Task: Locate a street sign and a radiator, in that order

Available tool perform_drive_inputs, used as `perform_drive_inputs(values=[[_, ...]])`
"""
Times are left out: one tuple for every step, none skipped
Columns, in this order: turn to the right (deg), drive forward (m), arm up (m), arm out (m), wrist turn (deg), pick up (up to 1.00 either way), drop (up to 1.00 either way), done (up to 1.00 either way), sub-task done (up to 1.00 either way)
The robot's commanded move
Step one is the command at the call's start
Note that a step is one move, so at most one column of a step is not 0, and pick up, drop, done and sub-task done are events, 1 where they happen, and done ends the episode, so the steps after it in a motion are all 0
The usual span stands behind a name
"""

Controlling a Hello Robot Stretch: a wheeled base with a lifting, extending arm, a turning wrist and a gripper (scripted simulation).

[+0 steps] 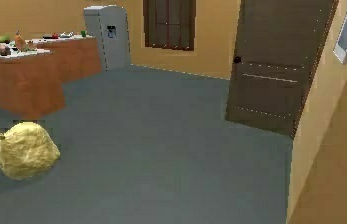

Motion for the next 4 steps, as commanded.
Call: perform_drive_inputs(values=[[0.0,1.0,0.0,0.0,0.0,0.0,0.0,0.0,0.0],[0.0,1.0,0.0,0.0,0.0,0.0,0.0,0.0,0.0],[6.0,0.0,0.0,0.0,0.0,0.0,0.0,0.0,0.0],[0.0,0.8,0.0,0.0,0.0,0.0,0.0,0.0,0.0]])
